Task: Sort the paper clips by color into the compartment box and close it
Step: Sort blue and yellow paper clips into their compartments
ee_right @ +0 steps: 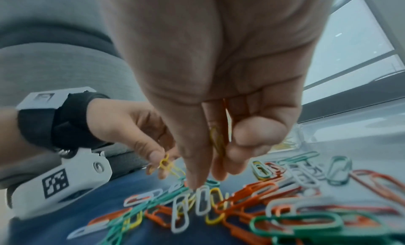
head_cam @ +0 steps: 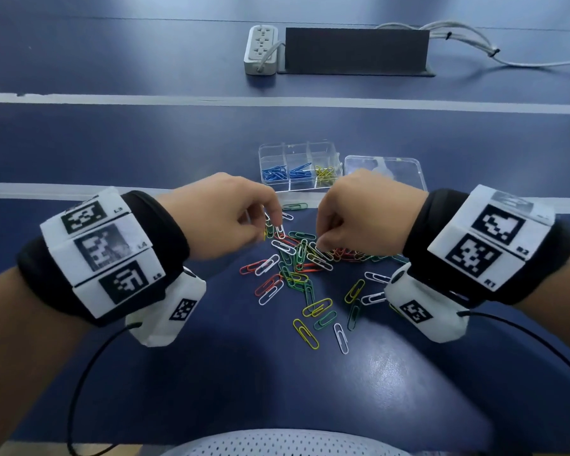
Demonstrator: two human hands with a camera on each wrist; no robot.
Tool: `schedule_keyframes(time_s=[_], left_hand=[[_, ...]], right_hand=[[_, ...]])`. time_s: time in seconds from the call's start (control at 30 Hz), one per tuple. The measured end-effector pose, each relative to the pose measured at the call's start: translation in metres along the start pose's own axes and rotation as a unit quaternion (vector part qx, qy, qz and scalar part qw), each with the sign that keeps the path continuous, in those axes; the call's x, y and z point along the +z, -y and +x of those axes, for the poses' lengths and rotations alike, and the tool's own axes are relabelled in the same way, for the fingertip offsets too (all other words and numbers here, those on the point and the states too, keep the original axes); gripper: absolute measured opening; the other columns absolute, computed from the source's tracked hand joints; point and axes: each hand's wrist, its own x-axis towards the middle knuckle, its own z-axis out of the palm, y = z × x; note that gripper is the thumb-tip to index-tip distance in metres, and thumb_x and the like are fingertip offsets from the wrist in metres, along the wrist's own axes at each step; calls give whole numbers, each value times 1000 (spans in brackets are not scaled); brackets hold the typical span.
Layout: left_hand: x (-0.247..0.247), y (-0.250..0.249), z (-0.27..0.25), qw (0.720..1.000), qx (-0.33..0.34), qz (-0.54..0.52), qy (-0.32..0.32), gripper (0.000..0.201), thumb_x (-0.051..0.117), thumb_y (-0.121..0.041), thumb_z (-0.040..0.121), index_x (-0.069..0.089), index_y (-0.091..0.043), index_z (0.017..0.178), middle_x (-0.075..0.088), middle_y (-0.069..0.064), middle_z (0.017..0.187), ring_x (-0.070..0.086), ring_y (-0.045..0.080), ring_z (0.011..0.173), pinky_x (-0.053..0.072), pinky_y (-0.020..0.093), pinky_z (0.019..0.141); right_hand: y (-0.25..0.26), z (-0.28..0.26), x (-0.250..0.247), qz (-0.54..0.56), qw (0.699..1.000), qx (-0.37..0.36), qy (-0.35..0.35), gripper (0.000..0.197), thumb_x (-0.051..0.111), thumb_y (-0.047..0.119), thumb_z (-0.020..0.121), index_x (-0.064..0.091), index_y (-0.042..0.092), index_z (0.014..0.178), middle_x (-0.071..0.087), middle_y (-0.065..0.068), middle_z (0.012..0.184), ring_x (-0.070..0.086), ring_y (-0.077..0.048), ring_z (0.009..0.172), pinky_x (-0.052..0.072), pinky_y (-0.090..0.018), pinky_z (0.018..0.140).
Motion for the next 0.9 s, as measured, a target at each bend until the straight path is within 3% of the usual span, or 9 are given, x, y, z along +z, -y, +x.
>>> schedule_keyframes(time_s=[0.13,0.27,0.33,0.43,0.57,0.67,0.73,0.83,0.9], left_hand=[[-2,-4,-2,1000,-16,-8,0,30,48,-6,81,60,-33,76,66,-3,78,58,7,68,47,24,75],[0,-4,-1,999,-36,-10,2,24,49,-11,80,59,-29,68,59,-11,63,51,-9,57,35,3,55],[1,-4,0,999,-40,-20,-5,20,49,-14,80,61,-25,69,57,-18,49,48,-12,51,34,1,50],[1,-7,2,998,-37,-46,-23,17,49,-17,80,62,-23,71,54,-25,46,48,-10,46,34,1,49],[1,-14,6,997,-31,-51,-39,21,46,-15,80,60,-23,67,54,-12,48,48,-7,46,34,4,48],[5,-19,9,998,-35,-35,-29,22,41,-16,83,59,-18,70,51,-7,51,48,-3,50,32,8,47],[10,-22,9,999,-33,-11,-13,21,41,-20,84,58,-17,72,49,-5,53,46,5,55,37,17,56],[19,-26,6,999,2,40,11,20,52,-30,82,51,-24,63,49,-6,57,46,5,57,35,17,56],[22,-27,4,995,35,82,36,15,61,-37,77,56,-27,68,55,-7,62,49,4,60,35,15,56]], right_hand=[[3,1,5,-18,1000,-9,10,15,67,24,78,76,14,84,73,-8,81,66,-26,80,56,-31,76],[1,1,2,-15,1000,-7,9,17,59,17,77,75,12,81,74,-6,79,65,-23,76,56,-31,77],[-1,-1,-2,-13,1000,3,4,16,59,16,77,75,14,80,71,-1,74,61,-19,71,53,-25,75],[-5,-1,-5,-24,1000,-5,-9,16,60,14,76,76,13,79,69,-2,70,63,-23,70,55,-29,75],[-4,-4,-2,-48,998,-11,23,13,70,25,76,75,19,86,61,4,71,57,-17,74,48,-23,71],[-2,-6,1,-49,998,-19,29,13,65,21,77,75,16,83,67,0,73,60,-21,76,50,-24,71],[-2,-6,1,-40,998,-9,42,14,63,23,76,74,15,81,67,-1,72,60,-20,75,52,-26,72],[-4,-5,0,-29,999,1,44,16,64,28,75,73,16,80,70,-2,75,58,-18,75,52,-27,71],[-5,-4,0,-23,999,1,44,16,64,29,76,73,16,80,66,1,70,55,-17,73,51,-27,72]])
